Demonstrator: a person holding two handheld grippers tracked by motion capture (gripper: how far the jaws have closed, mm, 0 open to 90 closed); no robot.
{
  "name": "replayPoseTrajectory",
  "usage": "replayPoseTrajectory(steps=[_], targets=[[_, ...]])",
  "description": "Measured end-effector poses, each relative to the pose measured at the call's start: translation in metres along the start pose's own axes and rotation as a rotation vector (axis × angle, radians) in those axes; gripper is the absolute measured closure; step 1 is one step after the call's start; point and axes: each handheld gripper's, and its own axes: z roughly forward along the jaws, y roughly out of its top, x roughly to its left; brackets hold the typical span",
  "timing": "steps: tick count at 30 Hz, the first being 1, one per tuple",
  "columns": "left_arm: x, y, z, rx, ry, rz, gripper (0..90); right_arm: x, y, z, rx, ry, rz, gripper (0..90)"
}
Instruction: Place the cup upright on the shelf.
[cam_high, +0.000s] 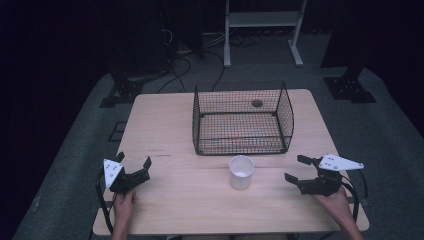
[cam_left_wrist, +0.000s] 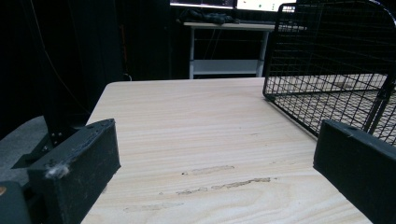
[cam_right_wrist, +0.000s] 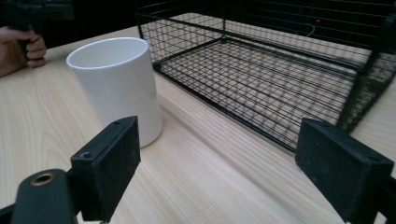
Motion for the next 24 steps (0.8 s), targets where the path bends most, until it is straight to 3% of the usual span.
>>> replayPoseTrajectory(steps=[14,24], targets=[[0.000,0.000,0.000,0.000,-0.002,0.002,0.0,0.012,0.023,0.031,0.023,0.129,-0.032,13.3],[0.000,0.000,0.000,-0.002,-0.003,0.001,0.0,0.023,0.030,0.047,0.038,0.186,-0.053,13.2]])
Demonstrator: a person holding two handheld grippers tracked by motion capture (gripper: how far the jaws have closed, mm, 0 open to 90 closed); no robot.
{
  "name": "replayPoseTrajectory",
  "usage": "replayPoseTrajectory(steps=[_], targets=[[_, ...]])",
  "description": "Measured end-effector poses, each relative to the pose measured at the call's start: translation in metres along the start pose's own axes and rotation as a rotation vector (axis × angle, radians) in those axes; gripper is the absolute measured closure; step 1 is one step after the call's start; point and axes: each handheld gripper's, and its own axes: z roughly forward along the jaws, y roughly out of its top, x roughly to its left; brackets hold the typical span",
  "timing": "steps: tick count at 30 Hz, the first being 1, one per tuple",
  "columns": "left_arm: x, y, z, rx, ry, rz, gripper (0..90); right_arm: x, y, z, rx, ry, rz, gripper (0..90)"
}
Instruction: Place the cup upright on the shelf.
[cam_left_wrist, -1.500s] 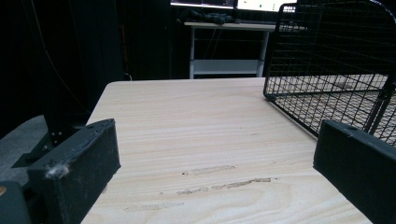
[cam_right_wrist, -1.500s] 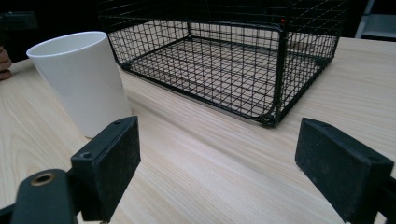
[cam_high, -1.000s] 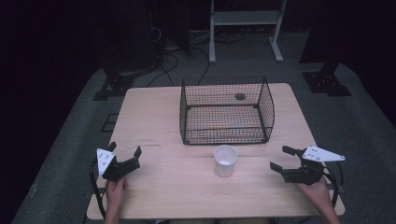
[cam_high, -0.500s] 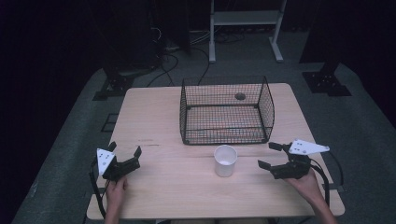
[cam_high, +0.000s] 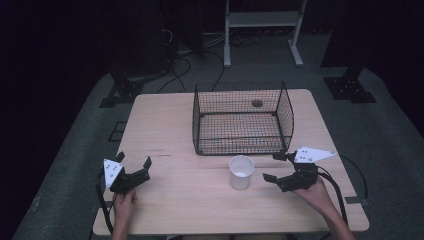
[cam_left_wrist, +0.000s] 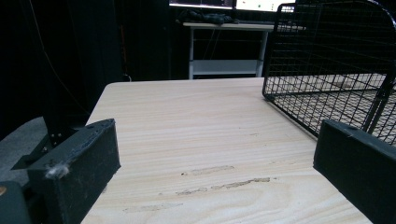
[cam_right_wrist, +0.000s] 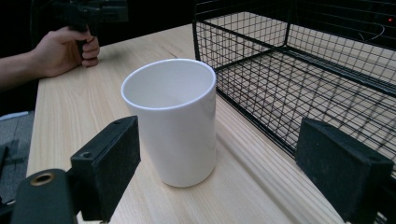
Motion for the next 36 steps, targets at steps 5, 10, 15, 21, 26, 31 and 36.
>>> replayPoseTrajectory(steps=[5,10,15,21,26,31,36], targets=[[0.000,0.000,0.000,0.000,0.000,-0.002,0.0,0.004,0.008,0.010,-0.004,0.027,-0.022,13.2],[0.000,0.000,0.000,-0.002,-0.002,-0.004,0.0,0.009,0.011,0.022,0.037,0.039,-0.039,10.5],[0.001,0.000,0.000,-0.001,-0.002,-0.004,0.0,0.014,0.016,0.032,0.046,0.052,-0.058,8.6],[0.001,0.000,0.000,-0.002,-0.003,-0.005,0.0,0.018,0.017,0.043,0.077,0.060,-0.065,4.0],[0.000,0.000,0.000,-0.003,-0.004,-0.004,0.0,0.021,0.023,0.055,0.112,0.059,-0.087,2.5],[0.001,0.000,0.000,-0.003,-0.004,-0.004,0.0,0.025,0.027,0.066,0.125,0.056,-0.091,2.4],[0.001,0.000,0.000,-0.004,-0.005,-0.005,0.0,0.027,0.027,0.075,0.130,0.062,-0.096,2.4]])
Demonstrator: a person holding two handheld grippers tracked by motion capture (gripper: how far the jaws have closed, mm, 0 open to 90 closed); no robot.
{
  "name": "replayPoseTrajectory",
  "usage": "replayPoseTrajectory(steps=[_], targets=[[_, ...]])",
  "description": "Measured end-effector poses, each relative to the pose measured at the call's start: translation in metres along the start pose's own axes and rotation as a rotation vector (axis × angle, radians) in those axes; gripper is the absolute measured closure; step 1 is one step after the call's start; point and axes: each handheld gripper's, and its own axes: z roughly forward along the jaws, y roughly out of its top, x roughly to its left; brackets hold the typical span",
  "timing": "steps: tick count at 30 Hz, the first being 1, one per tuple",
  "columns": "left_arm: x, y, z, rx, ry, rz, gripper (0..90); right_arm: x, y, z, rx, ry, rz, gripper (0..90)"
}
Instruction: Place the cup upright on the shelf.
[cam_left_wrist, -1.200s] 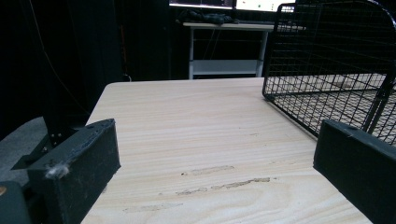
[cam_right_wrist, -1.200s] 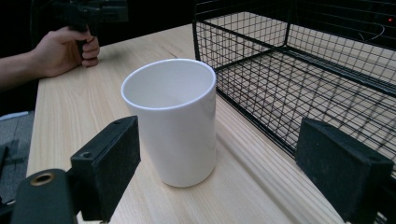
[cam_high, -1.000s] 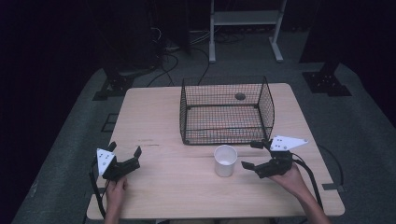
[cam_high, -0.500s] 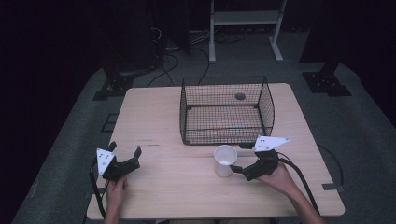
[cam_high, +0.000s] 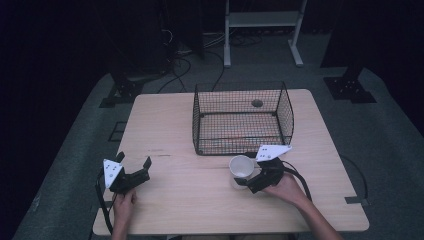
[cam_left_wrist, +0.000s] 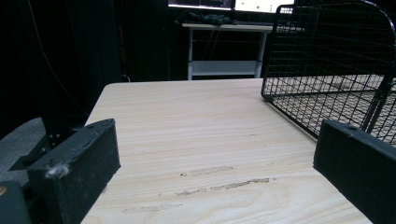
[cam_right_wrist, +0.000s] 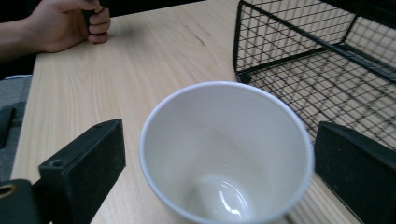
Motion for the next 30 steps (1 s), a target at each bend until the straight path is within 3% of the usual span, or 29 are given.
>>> replayPoseTrajectory(steps=[8,11,16,30], targets=[[0.000,0.000,0.000,-0.001,-0.001,0.001,0.0,-0.001,-0.002,0.010,0.006,0.001,0.012,3.6],[0.000,0.000,0.000,0.001,-0.001,0.003,0.0,-0.001,-0.003,0.010,-0.005,0.016,0.011,12.9],[0.000,0.000,0.000,0.000,-0.001,0.003,0.0,-0.001,-0.003,0.010,-0.005,0.016,0.008,18.3],[0.000,0.000,0.000,0.000,-0.001,0.003,0.0,-0.008,0.011,0.003,-0.013,0.082,0.047,18.9]])
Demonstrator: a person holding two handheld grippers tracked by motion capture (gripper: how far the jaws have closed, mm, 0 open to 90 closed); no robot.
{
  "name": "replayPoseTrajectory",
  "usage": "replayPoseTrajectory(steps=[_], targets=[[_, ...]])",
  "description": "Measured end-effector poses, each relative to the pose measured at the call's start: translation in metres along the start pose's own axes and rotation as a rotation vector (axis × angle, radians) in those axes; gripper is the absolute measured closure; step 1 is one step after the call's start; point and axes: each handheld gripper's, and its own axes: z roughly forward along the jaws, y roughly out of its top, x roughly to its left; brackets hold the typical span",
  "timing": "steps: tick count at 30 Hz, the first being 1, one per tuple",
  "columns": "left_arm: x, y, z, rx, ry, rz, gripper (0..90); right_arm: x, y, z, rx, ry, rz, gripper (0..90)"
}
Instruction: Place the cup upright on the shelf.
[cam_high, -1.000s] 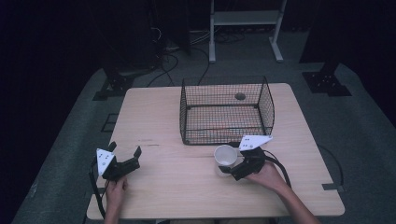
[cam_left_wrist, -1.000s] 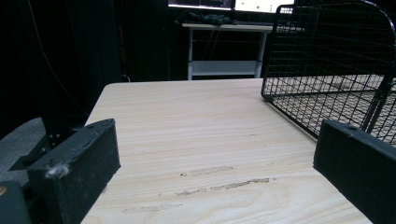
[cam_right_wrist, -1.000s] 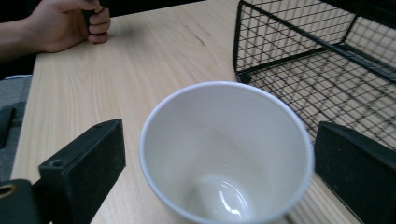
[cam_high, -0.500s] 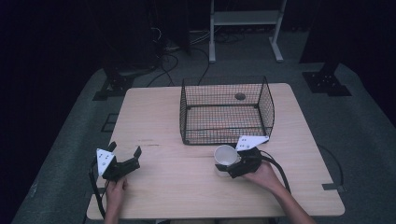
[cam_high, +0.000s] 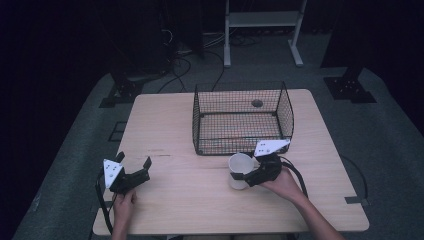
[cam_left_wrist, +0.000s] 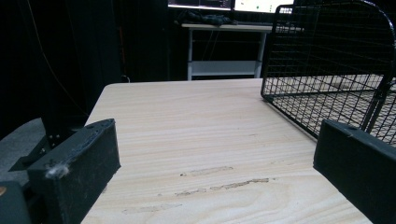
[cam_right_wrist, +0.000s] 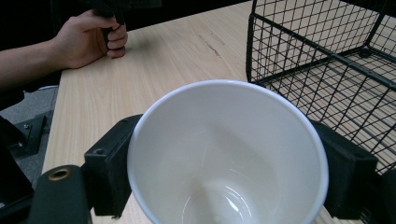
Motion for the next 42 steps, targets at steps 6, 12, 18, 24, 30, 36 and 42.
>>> replayPoseTrajectory(steps=[6,12,18,24,30,36,42], targets=[[0.000,0.000,0.000,0.001,0.000,0.001,0.0,-0.003,0.014,-0.005,-0.003,-0.005,-0.015,18.9],[0.000,0.000,0.000,0.001,-0.001,0.002,0.0,-0.006,0.030,-0.008,-0.011,-0.001,-0.020,18.9],[0.000,0.000,0.000,-0.001,-0.004,0.004,0.0,-0.011,0.047,-0.011,-0.021,0.003,-0.023,18.9],[-0.001,0.000,0.000,0.000,-0.001,0.004,0.0,-0.016,0.059,-0.009,-0.026,0.007,-0.021,18.9],[0.000,0.000,0.000,0.000,-0.002,0.002,0.0,-0.023,0.075,-0.007,-0.038,0.007,-0.022,18.9],[0.000,0.000,0.000,0.000,-0.002,0.000,0.0,-0.031,0.093,-0.008,-0.052,0.000,-0.020,18.9],[0.000,0.000,0.000,0.001,-0.001,0.002,0.0,-0.040,0.110,-0.008,-0.067,-0.016,-0.020,18.9]])
